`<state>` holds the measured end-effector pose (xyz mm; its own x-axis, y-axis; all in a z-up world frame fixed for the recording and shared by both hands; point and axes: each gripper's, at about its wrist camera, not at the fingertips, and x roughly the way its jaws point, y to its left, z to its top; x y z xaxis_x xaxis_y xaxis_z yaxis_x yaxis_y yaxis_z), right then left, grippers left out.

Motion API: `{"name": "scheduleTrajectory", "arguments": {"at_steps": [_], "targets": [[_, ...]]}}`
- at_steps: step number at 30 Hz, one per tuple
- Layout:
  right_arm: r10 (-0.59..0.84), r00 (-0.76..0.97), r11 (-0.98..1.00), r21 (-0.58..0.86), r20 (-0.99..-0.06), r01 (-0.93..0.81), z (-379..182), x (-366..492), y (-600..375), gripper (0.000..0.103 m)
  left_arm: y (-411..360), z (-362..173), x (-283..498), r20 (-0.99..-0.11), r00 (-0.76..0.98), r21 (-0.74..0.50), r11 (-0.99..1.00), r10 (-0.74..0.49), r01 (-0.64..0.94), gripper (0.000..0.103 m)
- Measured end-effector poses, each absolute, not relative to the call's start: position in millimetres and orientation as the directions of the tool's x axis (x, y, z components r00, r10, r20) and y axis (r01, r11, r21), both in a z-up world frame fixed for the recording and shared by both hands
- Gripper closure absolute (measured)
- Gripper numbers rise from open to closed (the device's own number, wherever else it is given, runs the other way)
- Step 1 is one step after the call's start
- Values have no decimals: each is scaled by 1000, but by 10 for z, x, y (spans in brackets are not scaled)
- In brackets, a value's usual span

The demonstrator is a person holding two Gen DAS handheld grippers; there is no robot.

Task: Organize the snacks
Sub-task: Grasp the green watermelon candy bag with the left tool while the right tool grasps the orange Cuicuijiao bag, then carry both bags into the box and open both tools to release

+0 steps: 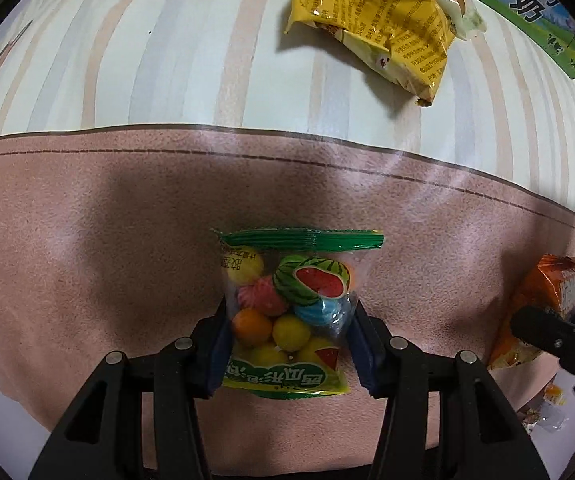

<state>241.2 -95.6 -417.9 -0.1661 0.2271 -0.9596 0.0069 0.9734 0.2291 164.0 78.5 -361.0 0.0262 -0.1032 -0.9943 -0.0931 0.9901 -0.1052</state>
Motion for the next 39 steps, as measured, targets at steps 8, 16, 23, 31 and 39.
{"name": "scheduleTrajectory", "arguments": {"at_steps": [8, 16, 23, 31, 39], "targets": [[226, -95, 974, 227, -969, 0, -4132, 2258, -917, 53, 904, -3262, 1465, -990, 67, -133, 986, -126, -100, 55], [376, 53, 926, 377, -925, 9, -3242, 2753, -1177, 54, 713, -2276, 1822, -945, 215, -263, 963, -246, -56, 55], [396, 230, 918, 392, -889, -66, -2196, 3416, -1372, 54, 445, -1337, 2642, -880, 322, -358, 933, -351, 38, 55], [291, 279, 957, 281, -915, -78, -1927, 4518, -1498, 54, 186, -1313, 3985, -884, 193, -428, 903, -427, 35, 55], [248, 221, 969, 240, -943, -63, -2352, 4923, -1599, 54, -66, -1800, 4538, -911, 65, -409, 913, -408, 5, 55]]}}
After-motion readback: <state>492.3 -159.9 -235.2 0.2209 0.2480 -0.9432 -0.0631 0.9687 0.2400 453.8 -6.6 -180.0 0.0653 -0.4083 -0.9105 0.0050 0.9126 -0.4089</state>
